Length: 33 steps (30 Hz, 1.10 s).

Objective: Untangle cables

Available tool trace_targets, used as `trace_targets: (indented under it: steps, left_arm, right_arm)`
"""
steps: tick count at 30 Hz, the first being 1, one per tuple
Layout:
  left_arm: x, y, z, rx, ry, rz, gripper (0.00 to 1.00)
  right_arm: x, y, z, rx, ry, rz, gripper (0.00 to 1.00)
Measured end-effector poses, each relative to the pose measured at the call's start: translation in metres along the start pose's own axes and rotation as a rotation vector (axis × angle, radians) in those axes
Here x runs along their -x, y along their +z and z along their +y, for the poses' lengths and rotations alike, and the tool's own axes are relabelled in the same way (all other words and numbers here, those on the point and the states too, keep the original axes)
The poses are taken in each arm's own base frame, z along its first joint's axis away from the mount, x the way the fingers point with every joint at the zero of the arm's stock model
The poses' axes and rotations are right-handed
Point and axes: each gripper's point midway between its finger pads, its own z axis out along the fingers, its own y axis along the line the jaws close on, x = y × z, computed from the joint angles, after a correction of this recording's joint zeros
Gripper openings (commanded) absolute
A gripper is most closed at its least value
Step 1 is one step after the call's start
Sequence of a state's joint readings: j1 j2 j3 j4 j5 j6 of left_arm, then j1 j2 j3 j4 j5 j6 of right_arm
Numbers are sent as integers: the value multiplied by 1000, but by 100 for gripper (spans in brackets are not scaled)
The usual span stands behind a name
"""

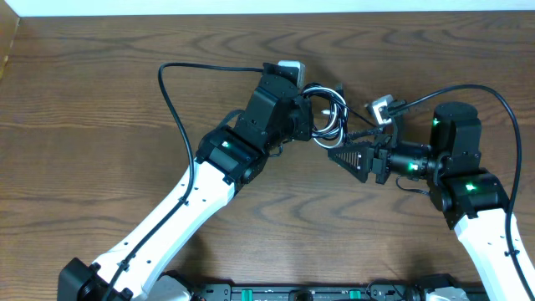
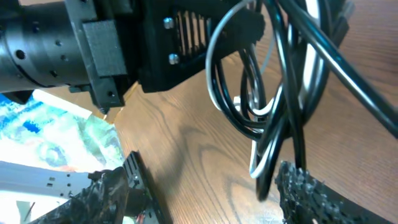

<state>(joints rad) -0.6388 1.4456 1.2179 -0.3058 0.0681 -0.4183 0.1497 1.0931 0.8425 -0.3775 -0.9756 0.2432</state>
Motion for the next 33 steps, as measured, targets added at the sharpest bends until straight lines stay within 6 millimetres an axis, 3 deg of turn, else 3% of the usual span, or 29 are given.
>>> trace_targets:
  steps: [7, 16, 33]
  left_arm:
    - [0, 0, 0, 0, -27, 1, 7]
    - [-1, 0, -3, -15, -56, 8, 8]
    - [-3, 0, -6, -34, -56, 19, 8]
  right_arm:
    - [3, 0, 1, 3, -21, -8, 48]
    - [11, -1, 18, 91, -95, -29, 56]
    - [9, -1, 14, 72, -79, -26, 58]
